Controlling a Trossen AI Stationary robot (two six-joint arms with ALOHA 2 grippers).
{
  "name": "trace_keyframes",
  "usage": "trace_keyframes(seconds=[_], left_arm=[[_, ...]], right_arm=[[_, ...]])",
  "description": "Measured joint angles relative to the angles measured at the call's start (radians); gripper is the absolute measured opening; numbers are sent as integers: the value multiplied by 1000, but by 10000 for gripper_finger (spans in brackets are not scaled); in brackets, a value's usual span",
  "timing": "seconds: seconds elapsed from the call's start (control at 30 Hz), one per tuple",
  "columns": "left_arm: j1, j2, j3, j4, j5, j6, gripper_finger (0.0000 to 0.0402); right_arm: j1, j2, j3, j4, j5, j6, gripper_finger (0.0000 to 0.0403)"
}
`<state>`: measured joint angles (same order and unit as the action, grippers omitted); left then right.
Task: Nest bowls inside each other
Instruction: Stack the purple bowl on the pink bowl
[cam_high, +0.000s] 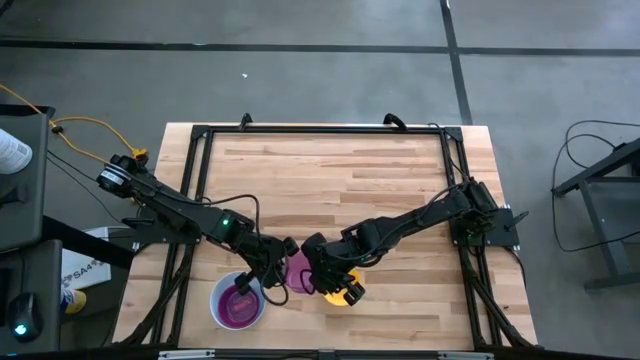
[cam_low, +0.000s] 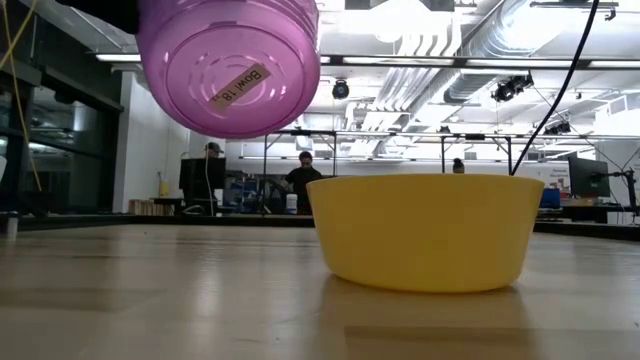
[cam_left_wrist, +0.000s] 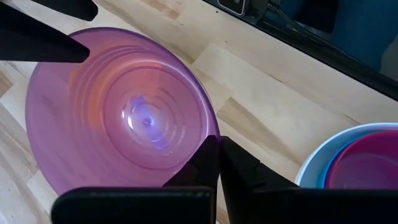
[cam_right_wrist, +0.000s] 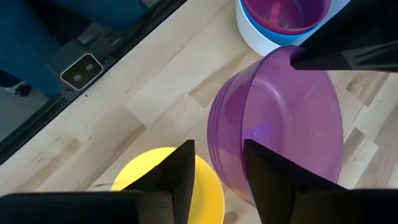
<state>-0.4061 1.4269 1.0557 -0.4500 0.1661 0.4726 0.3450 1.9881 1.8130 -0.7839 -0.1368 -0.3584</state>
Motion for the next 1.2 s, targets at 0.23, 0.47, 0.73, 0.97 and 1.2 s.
trace_keyframes(seconds=[0.23,0.47,0.73,0.97,1.2], left_arm=[[0,0,0,4,1,-10,0],[0,0,0,6,-29,-37,0],[0,-11,-1,12,-37,-36,0],[0,-16,-1,14,-29,-34,0],[0,-16,-1,18,-25,-33,0]], right_arm=[[0,0,0,-4,4,-15,130],[0,0,0,-5,68,-15,130],[0,0,0,14,78,-19,130],[2,0,0,24,78,-35,130],[2,0,0,23,70,-39,130]])
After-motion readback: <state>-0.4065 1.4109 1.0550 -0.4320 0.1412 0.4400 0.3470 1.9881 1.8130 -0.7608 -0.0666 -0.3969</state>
